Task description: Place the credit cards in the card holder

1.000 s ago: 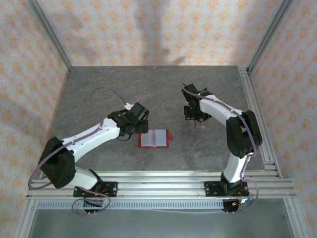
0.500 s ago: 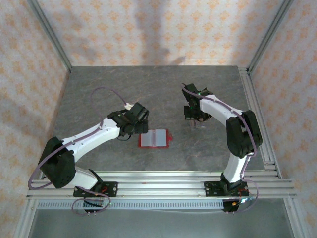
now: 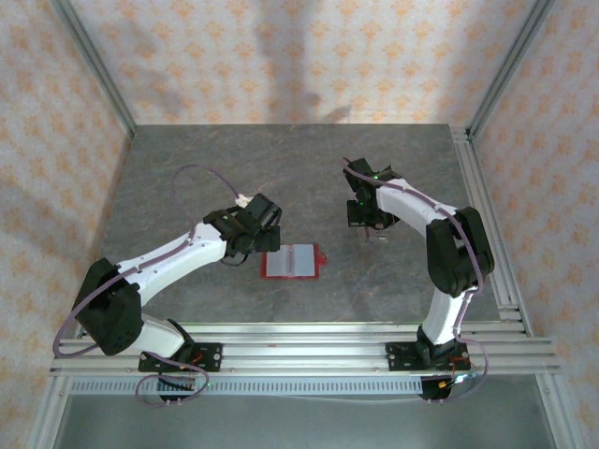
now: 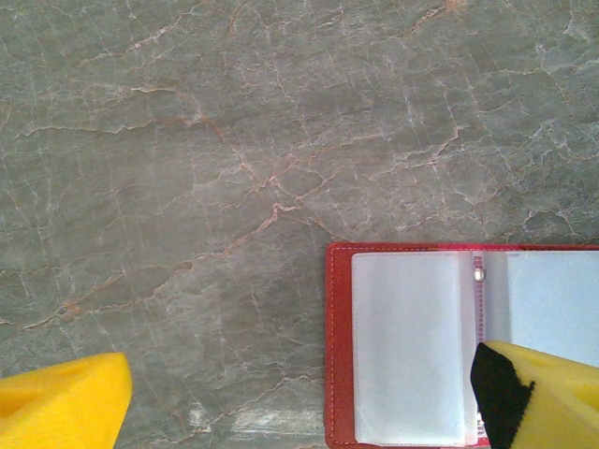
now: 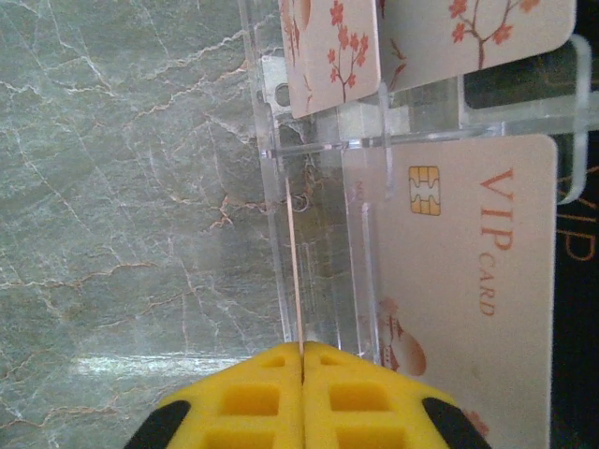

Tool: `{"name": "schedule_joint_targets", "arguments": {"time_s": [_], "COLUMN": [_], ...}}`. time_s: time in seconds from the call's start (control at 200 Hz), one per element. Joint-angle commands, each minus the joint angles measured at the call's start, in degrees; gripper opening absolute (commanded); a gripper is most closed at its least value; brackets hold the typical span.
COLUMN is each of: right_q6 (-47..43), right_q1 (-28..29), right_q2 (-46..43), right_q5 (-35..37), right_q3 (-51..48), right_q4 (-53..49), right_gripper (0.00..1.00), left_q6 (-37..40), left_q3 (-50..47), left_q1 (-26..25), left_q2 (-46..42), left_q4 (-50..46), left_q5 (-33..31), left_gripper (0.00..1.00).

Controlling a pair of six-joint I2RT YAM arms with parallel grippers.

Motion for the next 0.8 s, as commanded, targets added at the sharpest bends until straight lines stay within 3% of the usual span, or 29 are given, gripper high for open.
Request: {"name": "schedule_joint_targets", "arguments": {"time_s": [0.0,0.065,0.445,0.646,0.796], "right_q6": [-0.36,-0.42,0.25,4.65,11.72], "right_q1": [0.04,0.04,0.03,0.85,5.13], "right_q2": [0.11,-0.45,-8.38,-13.47,-18.27], "right_q5": [0.42,0.52,-2.49,-10.17,-14.52], "right_q3": [0.55,0.98,5.59,5.08,-0.15], "right_q4": [-1.7,-2.12,-5.44,-3.12,4.29], "right_gripper": [0.05,0.0,0.0,0.0,0.0], "left_q6": [-0.48,-0.33,1.59,6.26,9.13], "left_q3": [-0.91,-0.82,-0.11,0.16,-0.69], "left_q1": [0.52,0.56,0.56,0.44,0.0], "left_q2": [0.39,0.5,1.76,3.15,3.87], "left_q4": [0.3,0.41,-0.79,-2.04,-2.22], "left_q5": [-0.41,-0.29,-1.85,-1.61,-0.71], "left_gripper": [0.95,0.95,0.95,0.96,0.99]}}
